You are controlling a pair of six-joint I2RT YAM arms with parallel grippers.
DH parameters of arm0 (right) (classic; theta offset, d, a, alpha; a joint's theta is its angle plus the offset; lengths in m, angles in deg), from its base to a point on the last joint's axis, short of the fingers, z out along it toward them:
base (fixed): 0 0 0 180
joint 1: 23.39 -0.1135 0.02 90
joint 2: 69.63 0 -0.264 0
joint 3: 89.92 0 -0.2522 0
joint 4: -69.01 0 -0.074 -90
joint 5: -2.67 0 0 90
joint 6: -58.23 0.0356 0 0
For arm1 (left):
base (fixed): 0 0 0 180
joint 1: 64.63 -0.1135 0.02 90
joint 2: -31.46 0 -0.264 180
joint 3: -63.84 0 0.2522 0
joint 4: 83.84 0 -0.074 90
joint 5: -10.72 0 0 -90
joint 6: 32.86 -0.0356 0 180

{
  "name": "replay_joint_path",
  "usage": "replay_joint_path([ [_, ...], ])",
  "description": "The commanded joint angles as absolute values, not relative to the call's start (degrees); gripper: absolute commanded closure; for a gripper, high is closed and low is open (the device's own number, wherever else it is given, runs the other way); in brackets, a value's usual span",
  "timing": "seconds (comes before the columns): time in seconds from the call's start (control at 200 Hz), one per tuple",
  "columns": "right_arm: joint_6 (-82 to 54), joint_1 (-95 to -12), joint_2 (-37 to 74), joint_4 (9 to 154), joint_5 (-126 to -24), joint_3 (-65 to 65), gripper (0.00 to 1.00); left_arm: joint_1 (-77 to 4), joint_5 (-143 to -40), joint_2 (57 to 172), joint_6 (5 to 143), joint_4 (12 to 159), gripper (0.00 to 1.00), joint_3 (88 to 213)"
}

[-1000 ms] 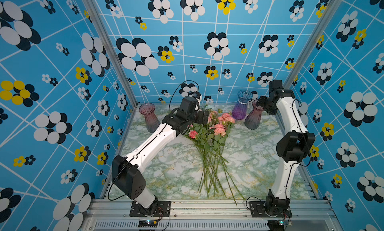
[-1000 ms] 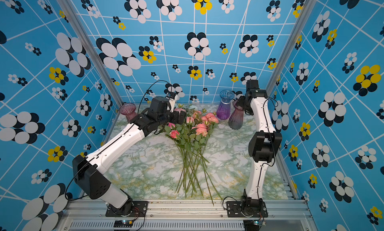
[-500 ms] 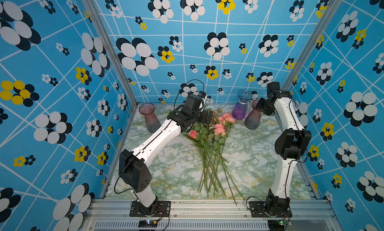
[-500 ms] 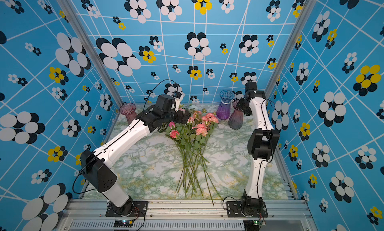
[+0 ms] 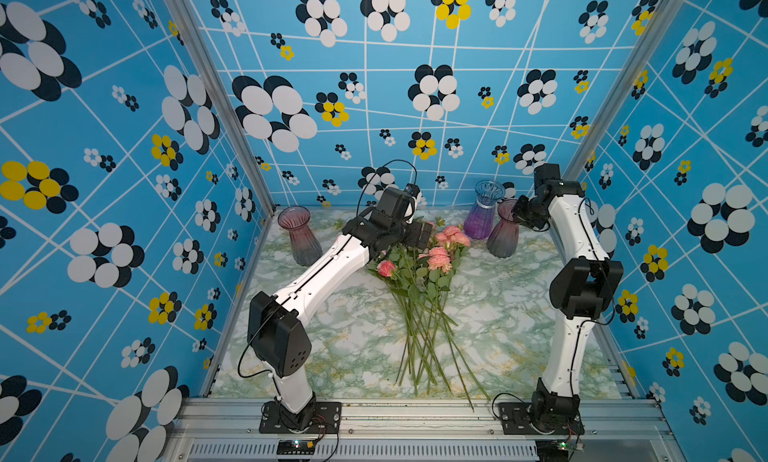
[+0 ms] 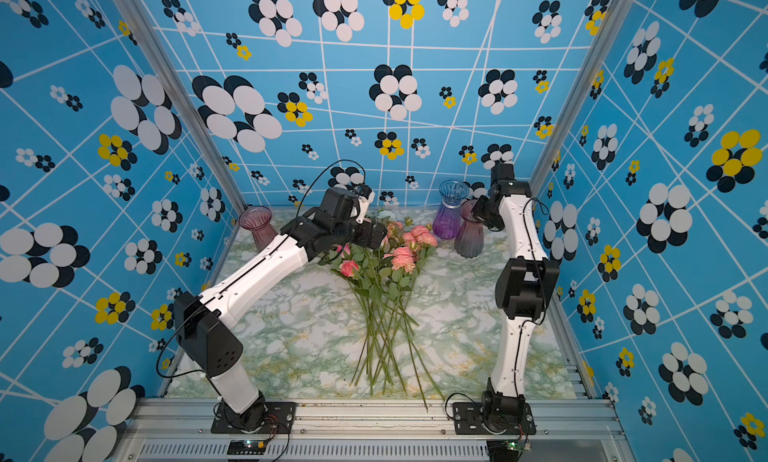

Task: Place the pink flowers into the vase
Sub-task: Pick up the vase from the corner of the board, then place the vase at the center of the board.

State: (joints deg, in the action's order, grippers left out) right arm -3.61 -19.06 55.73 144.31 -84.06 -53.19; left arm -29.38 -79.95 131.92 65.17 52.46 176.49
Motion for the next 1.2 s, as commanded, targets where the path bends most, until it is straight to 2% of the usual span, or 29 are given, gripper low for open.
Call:
replay_joint_path([
  [0.0, -5.86, -18.64, 55.45, 147.16, -87.11, -52.36, 0.89, -29.05, -80.62, 133.05, 64.30, 51.19, 0.00, 178.51],
  [0.1, -6.39, -18.60, 53.09, 148.27, -87.96, -51.33, 1.00, -28.94, -80.84, 133.44, 64.34, 50.91, 0.01, 178.89],
  [0.465, -7.03, -18.01, 49.73, 150.19, -83.83, -47.26, 1.00, -28.45, -81.16, 133.59, 64.33, 50.24, 0.00, 179.64],
  [0.7, -7.78, -17.43, 39.33, 154.67, -83.12, -41.17, 1.00, -28.42, -79.61, 133.61, 63.12, 50.42, 0.01, 180.52],
  [0.859, -8.49, -13.77, 33.81, 160.73, -78.32, -38.22, 1.00, -28.08, -80.18, 134.10, 63.92, 50.92, 0.00, 180.51],
  [1.194, -8.45, -4.72, 27.32, 158.86, -72.23, -28.07, 1.00, -26.53, -81.38, 134.75, 64.17, 51.28, 0.00, 180.67],
])
